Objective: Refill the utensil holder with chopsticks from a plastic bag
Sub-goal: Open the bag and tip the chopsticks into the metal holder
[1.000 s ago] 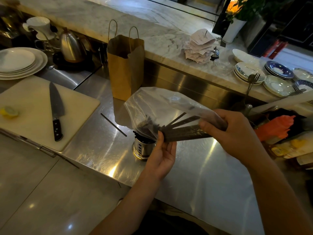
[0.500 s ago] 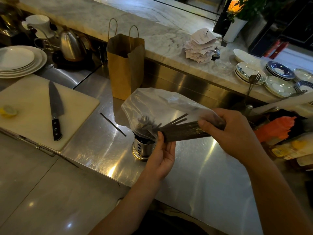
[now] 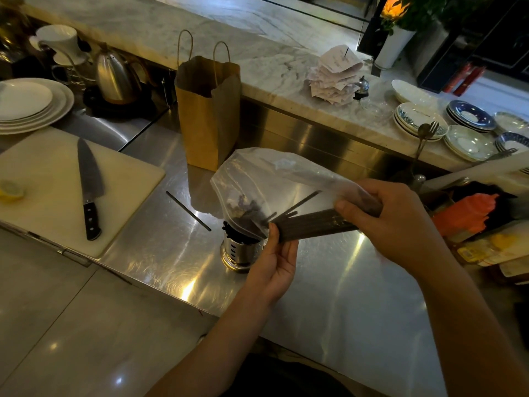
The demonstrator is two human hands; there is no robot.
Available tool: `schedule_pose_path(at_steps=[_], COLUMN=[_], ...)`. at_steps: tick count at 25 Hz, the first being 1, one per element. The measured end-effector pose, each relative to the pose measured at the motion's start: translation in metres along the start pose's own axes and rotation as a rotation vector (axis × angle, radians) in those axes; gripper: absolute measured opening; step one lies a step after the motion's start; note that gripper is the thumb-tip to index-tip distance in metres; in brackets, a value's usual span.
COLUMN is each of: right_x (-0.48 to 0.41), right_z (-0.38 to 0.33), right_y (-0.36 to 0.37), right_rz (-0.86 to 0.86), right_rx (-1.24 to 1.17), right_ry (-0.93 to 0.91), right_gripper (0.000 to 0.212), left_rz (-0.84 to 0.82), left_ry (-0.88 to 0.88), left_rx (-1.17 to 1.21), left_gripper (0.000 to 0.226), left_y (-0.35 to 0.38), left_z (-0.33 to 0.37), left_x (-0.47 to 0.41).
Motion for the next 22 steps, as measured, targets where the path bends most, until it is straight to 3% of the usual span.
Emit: schedule_pose_path(at_steps=[10, 13, 17, 22], right_x=[-0.008, -0.011, -0.015, -0.017], right_z=[-0.004, 0.000, 0.001, -0.004], right_y=[0.000, 0.000, 0.002, 0.003], right_rz=[0.004, 0.027, 0.017, -0.013], right_rx=[0.011, 0.014, 0.019, 0.009], right_ry=[-0.002, 0.019, 0.035, 0.032], right_gripper=[0.024, 0.015, 0.018, 0.011], left_rz=[-0.001, -0.035, 0.011, 0.036], left_ry=[0.007, 0.012, 0.019, 0.025], left_rx=[0.015, 0.026, 0.050, 0.049], left_gripper=[0.026, 0.042, 0.022, 0.020], left_y=[0.002, 0.004, 0.005, 0.002], left_z=[0.003, 0.004, 0.005, 0.004], left_x=[-0.004, -0.002, -0.005, -0.008])
Point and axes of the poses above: each hand's wrist, its own x-axis away from the middle knuckle, its own y-axis out of the palm, z = x × y, the point moved 4 cm from there along -x, towards the middle knuckle, and after that the axes turned 9 degrees about y, right-handed, at the moved point
